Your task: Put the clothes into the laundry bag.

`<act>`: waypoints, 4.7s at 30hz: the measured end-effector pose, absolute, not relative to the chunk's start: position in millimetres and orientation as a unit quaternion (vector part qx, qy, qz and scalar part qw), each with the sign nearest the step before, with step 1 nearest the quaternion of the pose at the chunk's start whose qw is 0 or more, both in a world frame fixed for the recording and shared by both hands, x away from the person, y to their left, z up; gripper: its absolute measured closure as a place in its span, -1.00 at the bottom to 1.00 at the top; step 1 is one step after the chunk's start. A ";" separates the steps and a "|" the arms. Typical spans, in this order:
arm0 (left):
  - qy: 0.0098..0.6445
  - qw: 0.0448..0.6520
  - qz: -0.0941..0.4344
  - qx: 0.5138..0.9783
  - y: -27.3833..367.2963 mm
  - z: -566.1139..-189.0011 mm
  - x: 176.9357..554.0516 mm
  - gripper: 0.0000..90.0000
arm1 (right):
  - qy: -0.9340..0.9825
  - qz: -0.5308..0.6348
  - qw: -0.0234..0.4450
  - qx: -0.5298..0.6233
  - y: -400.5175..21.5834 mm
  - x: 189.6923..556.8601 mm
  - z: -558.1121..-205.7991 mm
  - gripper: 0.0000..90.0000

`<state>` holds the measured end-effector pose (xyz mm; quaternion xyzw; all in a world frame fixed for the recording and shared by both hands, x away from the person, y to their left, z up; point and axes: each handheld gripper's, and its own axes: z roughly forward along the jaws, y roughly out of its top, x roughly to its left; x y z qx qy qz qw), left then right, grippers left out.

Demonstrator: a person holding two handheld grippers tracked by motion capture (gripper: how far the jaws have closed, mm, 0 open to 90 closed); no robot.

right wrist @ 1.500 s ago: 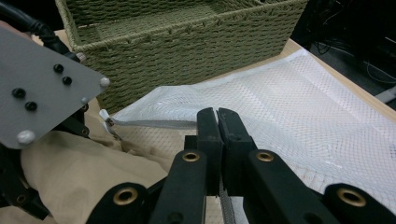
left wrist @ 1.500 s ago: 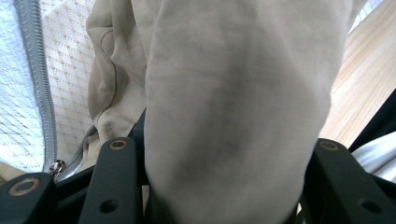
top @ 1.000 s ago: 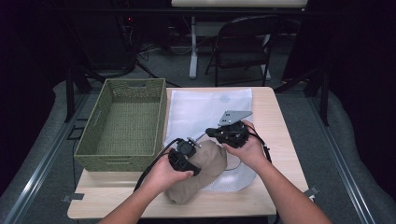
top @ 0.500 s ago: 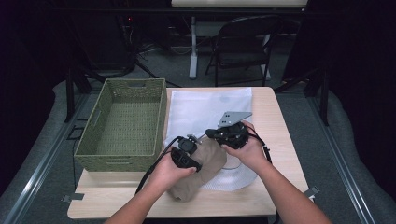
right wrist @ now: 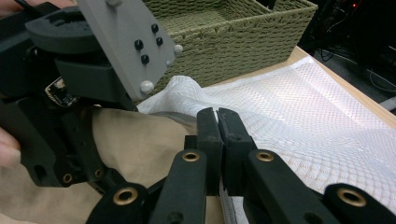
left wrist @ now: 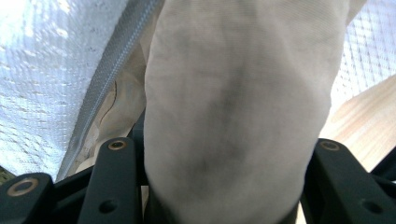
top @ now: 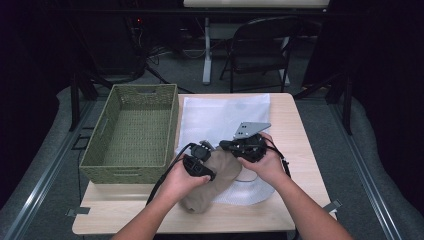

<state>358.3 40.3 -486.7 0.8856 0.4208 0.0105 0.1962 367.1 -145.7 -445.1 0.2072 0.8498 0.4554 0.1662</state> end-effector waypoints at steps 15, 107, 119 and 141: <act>0.416 0.210 0.038 0.884 36.6 -508.9 357.9 -0.01 | 0.852 0.450 0.162 0.211 -146.3 367.9 -450.6 0.96; 0.380 0.321 0.080 0.864 82.9 -545.3 289.9 -0.37 | 0.851 0.451 0.156 0.219 -145.7 367.1 -461.8 0.95; 0.379 0.340 0.102 0.854 84.2 -550.7 285.3 -0.23 | 0.852 0.451 0.153 0.217 -143.6 365.5 -462.5 0.95; 0.389 0.343 0.117 0.847 82.8 -542.2 287.8 0.44 | 0.854 0.449 0.156 0.212 -140.9 362.3 -462.8 0.95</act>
